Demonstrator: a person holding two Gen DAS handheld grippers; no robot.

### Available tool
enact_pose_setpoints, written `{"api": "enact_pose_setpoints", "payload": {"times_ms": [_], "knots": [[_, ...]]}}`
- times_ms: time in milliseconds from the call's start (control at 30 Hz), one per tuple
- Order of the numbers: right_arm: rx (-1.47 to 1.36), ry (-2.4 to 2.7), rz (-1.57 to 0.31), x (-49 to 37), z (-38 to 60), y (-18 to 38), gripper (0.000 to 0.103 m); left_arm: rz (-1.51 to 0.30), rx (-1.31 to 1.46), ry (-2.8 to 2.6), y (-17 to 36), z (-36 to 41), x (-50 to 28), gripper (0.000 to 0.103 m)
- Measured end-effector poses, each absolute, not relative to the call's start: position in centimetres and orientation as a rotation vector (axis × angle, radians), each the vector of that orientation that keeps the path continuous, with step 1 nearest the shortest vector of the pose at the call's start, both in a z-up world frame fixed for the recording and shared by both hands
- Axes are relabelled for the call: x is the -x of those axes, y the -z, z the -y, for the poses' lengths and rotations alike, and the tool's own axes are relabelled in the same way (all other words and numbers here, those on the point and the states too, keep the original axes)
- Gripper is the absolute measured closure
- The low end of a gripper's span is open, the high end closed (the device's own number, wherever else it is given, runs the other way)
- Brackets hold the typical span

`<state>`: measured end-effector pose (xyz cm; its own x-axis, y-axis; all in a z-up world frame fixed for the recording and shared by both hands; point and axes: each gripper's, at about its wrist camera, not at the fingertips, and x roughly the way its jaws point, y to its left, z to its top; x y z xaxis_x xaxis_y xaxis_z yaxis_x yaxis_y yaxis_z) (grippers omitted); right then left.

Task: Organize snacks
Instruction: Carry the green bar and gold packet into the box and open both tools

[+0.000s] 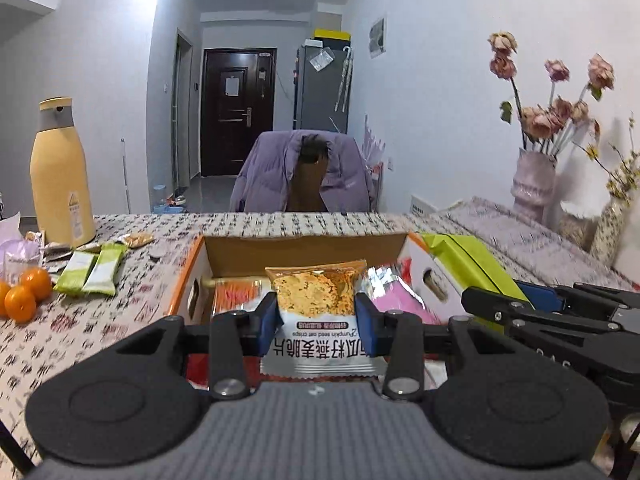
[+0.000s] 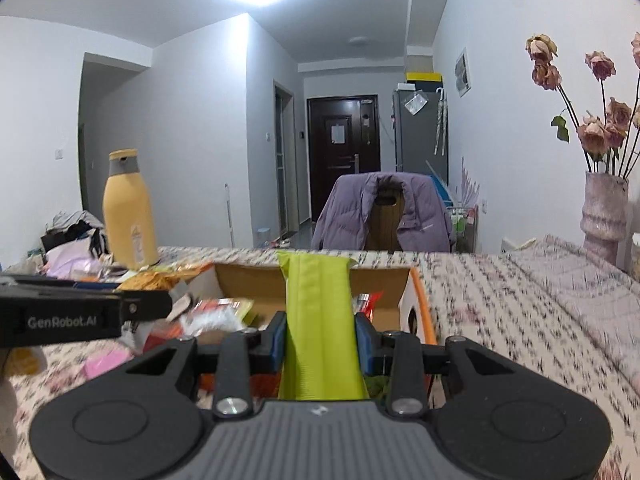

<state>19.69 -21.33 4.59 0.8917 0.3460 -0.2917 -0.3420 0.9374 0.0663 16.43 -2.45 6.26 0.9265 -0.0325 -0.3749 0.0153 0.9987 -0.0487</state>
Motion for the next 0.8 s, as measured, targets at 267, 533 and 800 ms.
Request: {"api": "enact_pose_setpoints", "payload": {"times_ms": [267, 533, 800], "knots": [[-0.051, -0.325, -0.317, -26.0, 21.1, -6.0, 0.069, -0.389, 0.069, -0.004, -6.8, 1.8, -21.8, 0.062], [-0.087, -0.287, -0.361, -31.5, 20.4, -4.7, 0.069, -0.397, 0.087, -0.050, -5.6, 1.2, -26.7, 0.062], [-0.114, -0.293, -0.401, -33.0, 20.6, -2.3, 0.069, -0.423, 0.074, -0.095, -2.6, 0.5, -28.7, 0.062]]}}
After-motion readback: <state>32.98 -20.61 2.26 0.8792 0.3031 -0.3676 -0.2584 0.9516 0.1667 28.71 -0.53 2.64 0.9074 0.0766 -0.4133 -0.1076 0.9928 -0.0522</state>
